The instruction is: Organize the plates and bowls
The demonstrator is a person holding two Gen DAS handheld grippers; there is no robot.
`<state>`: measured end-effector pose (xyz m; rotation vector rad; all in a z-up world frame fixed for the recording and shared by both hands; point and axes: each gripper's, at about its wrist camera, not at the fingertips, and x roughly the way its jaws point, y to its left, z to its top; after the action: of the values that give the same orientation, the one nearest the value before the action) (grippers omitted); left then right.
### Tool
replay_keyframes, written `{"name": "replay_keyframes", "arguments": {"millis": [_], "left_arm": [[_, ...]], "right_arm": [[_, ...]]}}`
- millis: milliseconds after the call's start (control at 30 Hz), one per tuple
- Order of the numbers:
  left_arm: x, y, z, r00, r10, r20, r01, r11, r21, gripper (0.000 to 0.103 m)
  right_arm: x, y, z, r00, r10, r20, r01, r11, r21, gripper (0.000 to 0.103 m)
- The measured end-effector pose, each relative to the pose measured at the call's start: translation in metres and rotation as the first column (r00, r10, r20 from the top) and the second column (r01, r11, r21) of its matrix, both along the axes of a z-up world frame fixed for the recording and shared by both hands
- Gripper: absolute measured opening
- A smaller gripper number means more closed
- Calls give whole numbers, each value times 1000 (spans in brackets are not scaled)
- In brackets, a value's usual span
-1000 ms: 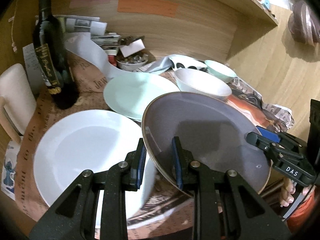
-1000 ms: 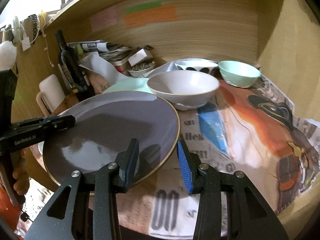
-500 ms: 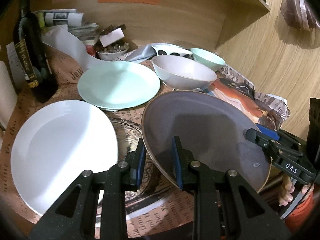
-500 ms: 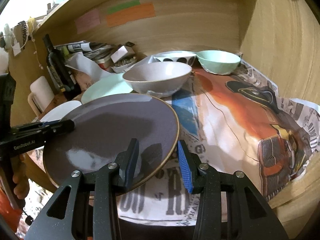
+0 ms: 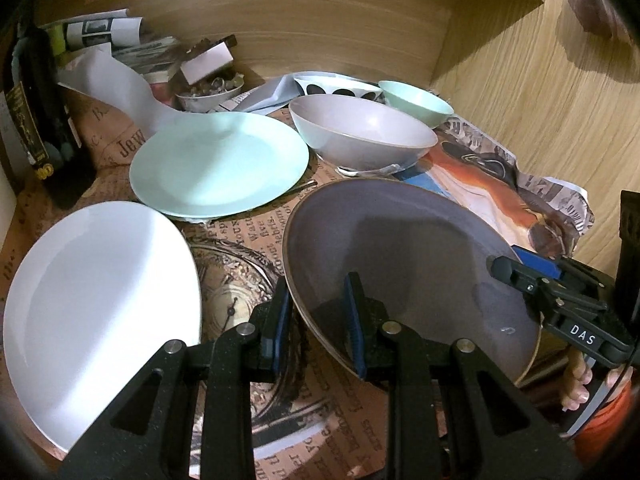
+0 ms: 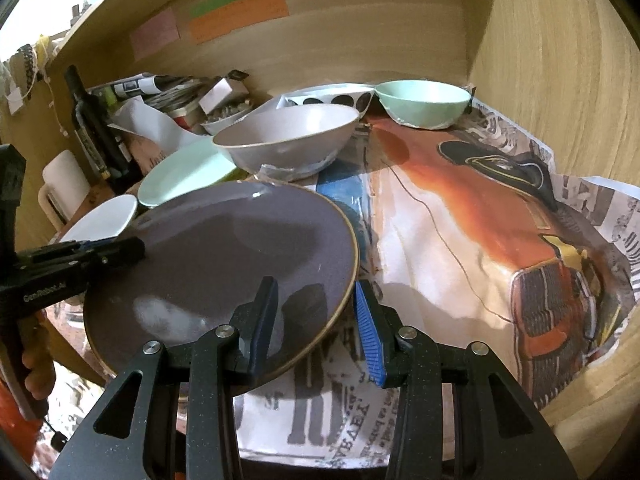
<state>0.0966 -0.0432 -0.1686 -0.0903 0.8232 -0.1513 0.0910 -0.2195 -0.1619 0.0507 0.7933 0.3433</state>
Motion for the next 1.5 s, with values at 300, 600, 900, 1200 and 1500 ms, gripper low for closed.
{"name": "replay_keyframes", "arguments": {"millis": [300,600,900,1200,1500], "left_arm": [[2,5,-10,999,-3,-34,2,1000,-20,26],[-1,5,-9,1000,-1,-12,1,1000,6,26],[-29,14,35,984,29,174,-37,998,46,59],[-53,40,64,958,97,271,-112,993,39,89],[-75,96,70,934,209,288,-219,976,1,100]], "right_arm": [[5,3,-4,1000,3,-2,-3,1000,-12,36],[5,4,-1,1000,2,19,-1,998,-56,39],[-6,13,32,993,11,121,-3,998,-66,70],[-20,45,65,966,78,246,-72,997,-35,100],[-19,95,67,948,179,263,-183,983,-8,103]]}}
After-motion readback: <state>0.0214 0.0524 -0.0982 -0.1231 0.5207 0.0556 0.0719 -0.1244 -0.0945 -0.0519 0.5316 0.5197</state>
